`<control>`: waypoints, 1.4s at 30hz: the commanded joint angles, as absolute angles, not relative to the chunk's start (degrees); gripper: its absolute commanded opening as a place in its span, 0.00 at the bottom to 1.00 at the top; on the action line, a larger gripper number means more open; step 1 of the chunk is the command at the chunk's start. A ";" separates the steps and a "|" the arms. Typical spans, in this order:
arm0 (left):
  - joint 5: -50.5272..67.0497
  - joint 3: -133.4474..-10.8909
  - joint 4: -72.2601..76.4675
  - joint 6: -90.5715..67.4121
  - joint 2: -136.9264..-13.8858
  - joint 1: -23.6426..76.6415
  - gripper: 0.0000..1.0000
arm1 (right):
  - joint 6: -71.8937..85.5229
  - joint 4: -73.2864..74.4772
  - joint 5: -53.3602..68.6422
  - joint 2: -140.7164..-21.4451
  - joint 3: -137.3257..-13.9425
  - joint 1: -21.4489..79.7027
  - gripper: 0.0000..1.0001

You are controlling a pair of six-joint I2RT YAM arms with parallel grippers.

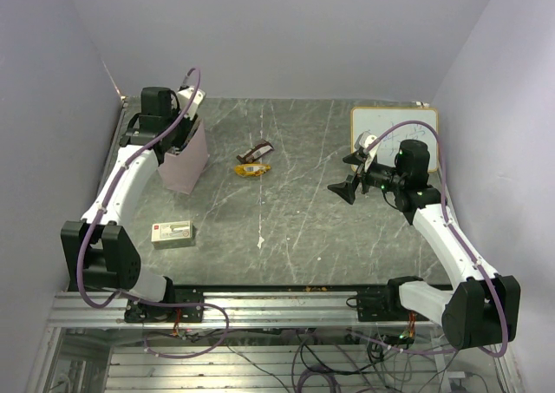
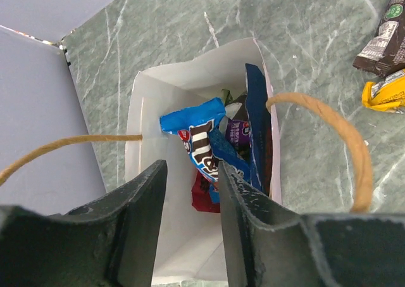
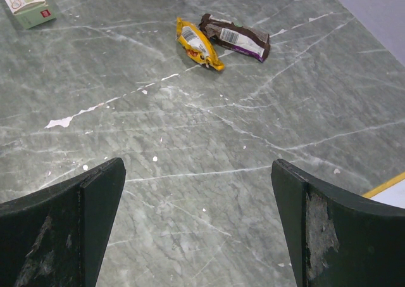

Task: Place the snacks into the paper bag
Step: Place the snack in the paper bag, then pick up the snack from the center of the board.

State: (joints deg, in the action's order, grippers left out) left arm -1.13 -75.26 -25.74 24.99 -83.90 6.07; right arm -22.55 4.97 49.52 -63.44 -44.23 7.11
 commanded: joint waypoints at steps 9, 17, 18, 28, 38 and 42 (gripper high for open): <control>-3.35 -78.05 -26.20 24.21 -79.33 5.54 0.57 | -22.97 4.74 50.00 -63.11 -43.75 6.67 1.00; -8.60 -76.40 -21.20 24.10 -72.81 5.45 0.67 | -23.09 4.83 50.01 -63.08 -43.77 6.68 1.00; -9.06 -76.38 -20.56 24.06 -72.05 5.45 0.69 | -23.03 4.79 50.01 -63.04 -43.77 6.68 1.00; 0.96 -78.90 -23.43 21.17 -68.87 5.54 0.85 | -22.98 4.75 49.77 -62.91 -43.86 6.68 1.00; 17.46 -82.19 -29.75 25.15 -72.80 11.62 0.92 | -22.50 4.76 48.82 -62.81 -44.11 6.68 1.00; 14.01 -83.09 -31.10 28.79 -76.11 19.12 0.91 | -21.95 4.50 47.72 -62.80 -44.29 6.59 1.00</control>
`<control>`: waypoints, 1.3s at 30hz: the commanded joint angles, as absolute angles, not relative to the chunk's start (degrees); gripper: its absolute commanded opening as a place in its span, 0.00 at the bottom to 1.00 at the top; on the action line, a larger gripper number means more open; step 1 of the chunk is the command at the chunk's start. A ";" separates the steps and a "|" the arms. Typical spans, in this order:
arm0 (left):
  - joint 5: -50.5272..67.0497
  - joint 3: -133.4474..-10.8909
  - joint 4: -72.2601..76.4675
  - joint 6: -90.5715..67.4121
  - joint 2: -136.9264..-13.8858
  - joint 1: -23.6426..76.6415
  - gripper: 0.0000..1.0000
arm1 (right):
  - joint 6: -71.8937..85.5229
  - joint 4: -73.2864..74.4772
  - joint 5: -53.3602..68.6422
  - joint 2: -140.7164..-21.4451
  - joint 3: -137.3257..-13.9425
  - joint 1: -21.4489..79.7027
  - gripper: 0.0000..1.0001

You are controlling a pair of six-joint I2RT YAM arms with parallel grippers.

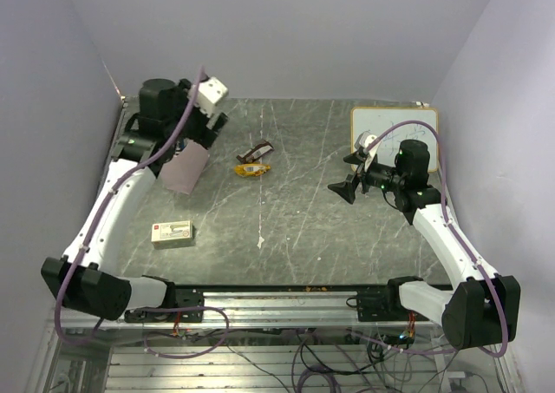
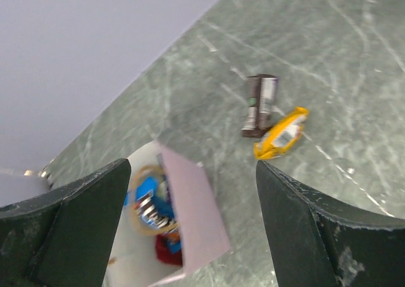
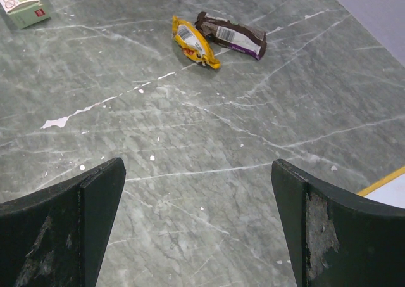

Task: Place the snacks into the paper bag
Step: Pick up the snack from the center of the board.

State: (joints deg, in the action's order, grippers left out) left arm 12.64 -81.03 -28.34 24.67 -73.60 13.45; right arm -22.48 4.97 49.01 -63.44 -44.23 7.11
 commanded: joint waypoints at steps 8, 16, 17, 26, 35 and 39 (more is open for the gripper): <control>13.17 -85.46 -33.12 33.73 -87.15 26.17 0.87 | -20.51 3.68 44.43 -62.74 -44.43 6.35 1.00; 15.52 -88.45 -33.29 35.32 -99.60 28.23 0.85 | -17.91 2.69 38.68 -62.52 -45.14 5.40 1.00; 15.90 -89.03 -33.57 35.59 -101.21 28.39 0.84 | -17.76 2.69 38.21 -62.55 -45.22 5.30 1.00; 18.39 -97.38 -38.62 40.02 -116.74 29.39 0.79 | -17.79 3.47 37.27 -63.12 -45.91 4.47 1.00; 16.88 -105.75 -42.15 43.48 -127.84 30.56 0.71 | -18.01 3.95 38.53 -63.60 -46.06 3.96 1.00; 15.34 -108.05 -43.71 44.48 -131.21 30.58 0.63 | -18.26 3.96 38.50 -63.61 -45.97 3.56 1.00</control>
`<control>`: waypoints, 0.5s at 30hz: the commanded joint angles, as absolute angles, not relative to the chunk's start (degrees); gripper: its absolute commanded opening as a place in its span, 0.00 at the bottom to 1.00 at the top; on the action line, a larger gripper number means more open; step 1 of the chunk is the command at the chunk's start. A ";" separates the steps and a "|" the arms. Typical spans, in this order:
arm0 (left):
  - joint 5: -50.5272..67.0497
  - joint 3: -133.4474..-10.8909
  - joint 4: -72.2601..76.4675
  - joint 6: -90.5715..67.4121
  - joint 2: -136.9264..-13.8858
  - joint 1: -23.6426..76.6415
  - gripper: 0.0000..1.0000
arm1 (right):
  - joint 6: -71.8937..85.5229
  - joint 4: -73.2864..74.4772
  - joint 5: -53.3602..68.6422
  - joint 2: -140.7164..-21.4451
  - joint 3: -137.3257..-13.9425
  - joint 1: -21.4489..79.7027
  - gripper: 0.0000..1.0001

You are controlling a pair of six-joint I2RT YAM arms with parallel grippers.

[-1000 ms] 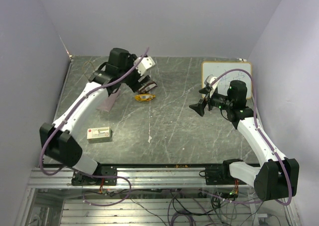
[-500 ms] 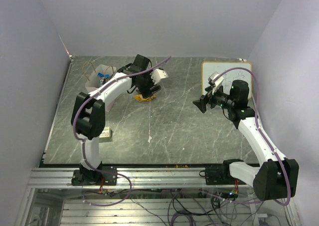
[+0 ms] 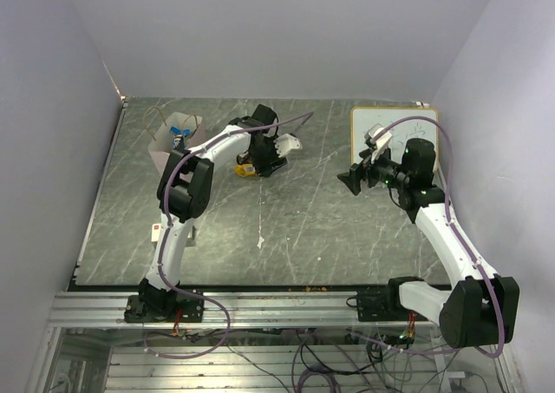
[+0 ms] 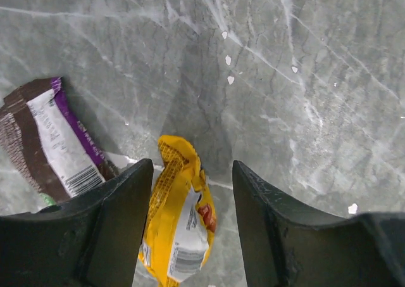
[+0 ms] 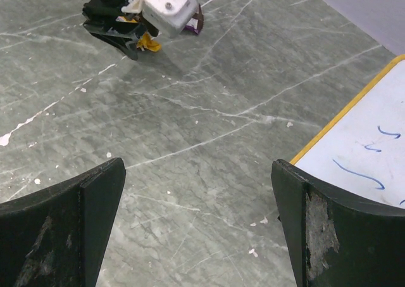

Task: Place the snacks into the paper bag
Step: Pick up the snack from the center of the board.

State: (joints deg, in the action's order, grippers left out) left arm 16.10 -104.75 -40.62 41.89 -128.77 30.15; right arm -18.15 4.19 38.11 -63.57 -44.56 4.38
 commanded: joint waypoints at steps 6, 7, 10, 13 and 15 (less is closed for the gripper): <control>15.07 -107.28 -44.32 44.54 -132.14 30.62 0.51 | -18.43 3.95 38.90 -63.81 -45.88 3.25 1.00; 14.92 -107.05 -44.50 44.45 -132.06 30.67 0.49 | -18.38 4.00 39.06 -63.83 -45.88 3.25 1.00; 14.52 -105.97 -44.50 44.10 -131.09 30.67 0.43 | -18.35 3.96 39.82 -64.22 -45.74 3.20 1.00; 14.23 -104.73 -44.29 43.58 -129.59 30.89 0.38 | -18.33 3.87 40.08 -64.11 -45.62 3.25 1.00; 14.29 -104.13 -44.45 43.13 -128.38 31.06 0.33 | -18.44 3.87 39.91 -64.08 -45.52 3.25 1.00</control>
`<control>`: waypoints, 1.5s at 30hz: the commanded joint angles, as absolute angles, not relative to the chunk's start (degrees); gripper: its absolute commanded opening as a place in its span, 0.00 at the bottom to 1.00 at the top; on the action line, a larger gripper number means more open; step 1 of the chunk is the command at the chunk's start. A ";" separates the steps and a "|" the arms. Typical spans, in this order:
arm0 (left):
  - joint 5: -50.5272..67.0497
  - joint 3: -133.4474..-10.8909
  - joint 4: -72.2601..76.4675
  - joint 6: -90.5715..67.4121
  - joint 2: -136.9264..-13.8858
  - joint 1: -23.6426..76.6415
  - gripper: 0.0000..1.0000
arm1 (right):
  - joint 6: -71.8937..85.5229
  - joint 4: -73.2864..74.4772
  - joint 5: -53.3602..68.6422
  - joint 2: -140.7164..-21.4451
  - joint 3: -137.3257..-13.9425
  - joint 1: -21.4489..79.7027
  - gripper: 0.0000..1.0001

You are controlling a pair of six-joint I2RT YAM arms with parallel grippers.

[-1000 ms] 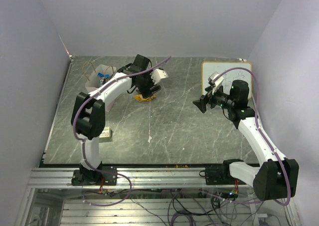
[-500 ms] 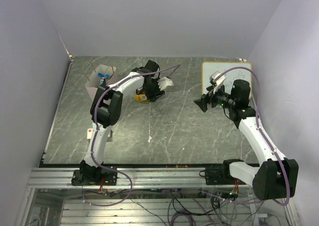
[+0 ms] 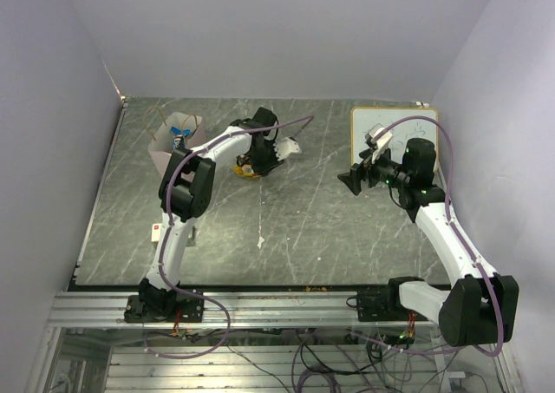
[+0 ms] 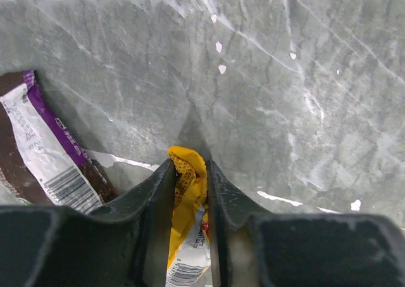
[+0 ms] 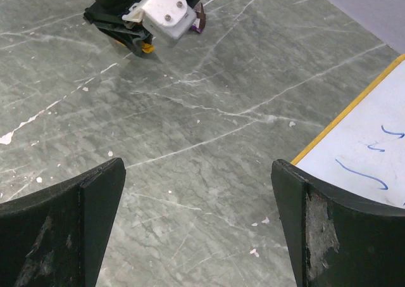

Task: Place the snacks into the paper bag
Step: Pick up the snack from the center of the board, then place the snack in the paper bag.

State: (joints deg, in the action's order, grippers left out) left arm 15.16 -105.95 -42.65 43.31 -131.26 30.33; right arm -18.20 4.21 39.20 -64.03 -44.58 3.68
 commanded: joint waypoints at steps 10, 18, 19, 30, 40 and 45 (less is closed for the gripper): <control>16.12 -99.97 -46.62 39.90 -117.46 31.55 0.19 | -18.84 3.79 40.06 -63.79 -45.41 3.22 1.00; 17.15 -93.27 -46.01 37.36 -102.23 31.47 0.15 | -18.56 3.54 40.75 -63.34 -45.27 3.25 1.00; 17.29 -92.84 -45.97 37.05 -100.48 31.43 0.15 | -18.56 3.48 40.68 -63.23 -45.14 3.25 1.00; 10.35 -89.74 -39.70 30.53 -83.09 31.20 0.08 | -18.99 3.29 40.51 -63.49 -44.89 2.77 1.00; 4.51 -82.94 -28.50 18.51 -70.44 22.76 0.07 | -18.89 3.34 40.72 -63.77 -44.98 2.72 1.00; 5.97 -81.69 -24.81 12.96 -66.81 13.84 0.07 | -18.81 3.51 41.33 -64.07 -45.08 2.70 1.00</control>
